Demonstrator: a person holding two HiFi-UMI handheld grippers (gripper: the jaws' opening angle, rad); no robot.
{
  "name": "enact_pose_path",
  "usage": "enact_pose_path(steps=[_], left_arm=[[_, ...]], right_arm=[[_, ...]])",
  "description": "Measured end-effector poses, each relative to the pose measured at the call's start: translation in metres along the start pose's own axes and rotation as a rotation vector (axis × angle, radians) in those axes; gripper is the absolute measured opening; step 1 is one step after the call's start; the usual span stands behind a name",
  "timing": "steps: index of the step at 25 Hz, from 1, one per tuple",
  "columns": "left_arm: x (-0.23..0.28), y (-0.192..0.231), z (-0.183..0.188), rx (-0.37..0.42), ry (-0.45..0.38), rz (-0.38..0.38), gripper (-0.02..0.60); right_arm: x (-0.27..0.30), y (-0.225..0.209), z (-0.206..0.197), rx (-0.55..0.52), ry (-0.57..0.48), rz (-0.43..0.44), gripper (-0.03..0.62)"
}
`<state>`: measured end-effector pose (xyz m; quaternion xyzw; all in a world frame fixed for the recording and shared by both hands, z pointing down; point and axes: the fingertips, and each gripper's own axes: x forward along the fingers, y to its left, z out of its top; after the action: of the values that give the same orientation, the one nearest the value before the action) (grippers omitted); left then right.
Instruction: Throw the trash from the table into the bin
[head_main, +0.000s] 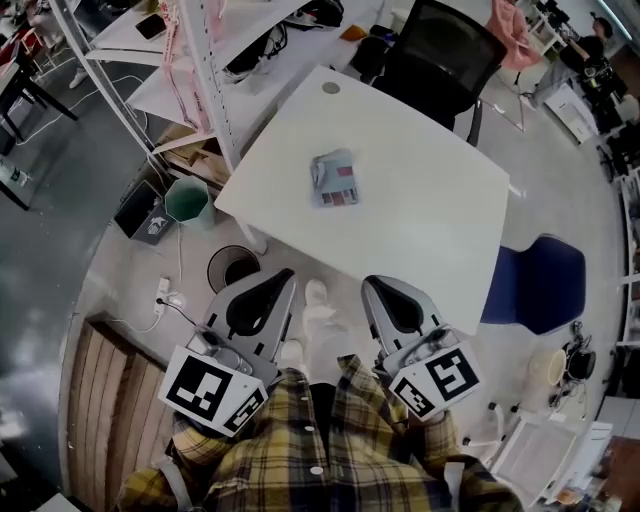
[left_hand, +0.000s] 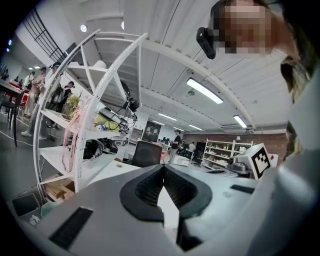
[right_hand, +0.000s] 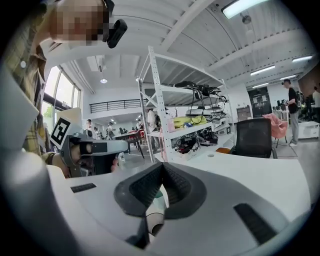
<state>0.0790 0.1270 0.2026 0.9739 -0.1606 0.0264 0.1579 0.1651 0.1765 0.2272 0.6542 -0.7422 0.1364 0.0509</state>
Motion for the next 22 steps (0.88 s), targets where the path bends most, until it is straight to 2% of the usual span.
enact_pose_path(steps=[11, 17, 22], left_arm=[[0.1, 0.065, 0.042, -0.006, -0.014, 0.064, 0.008], [0.145, 0.085, 0.061, 0.005, -0.027, 0.088, 0.008], [0.175, 0.093, 0.065, 0.007, -0.02, 0.097, 0.008]], right_arm=[[0.085, -0.092, 0.046, -0.01, 0.008, 0.044, -0.002], [0.117, -0.136, 0.065, -0.016, 0.009, 0.057, -0.002], [0.138, -0.161, 0.064, -0.02, 0.035, 0.08, -0.002]])
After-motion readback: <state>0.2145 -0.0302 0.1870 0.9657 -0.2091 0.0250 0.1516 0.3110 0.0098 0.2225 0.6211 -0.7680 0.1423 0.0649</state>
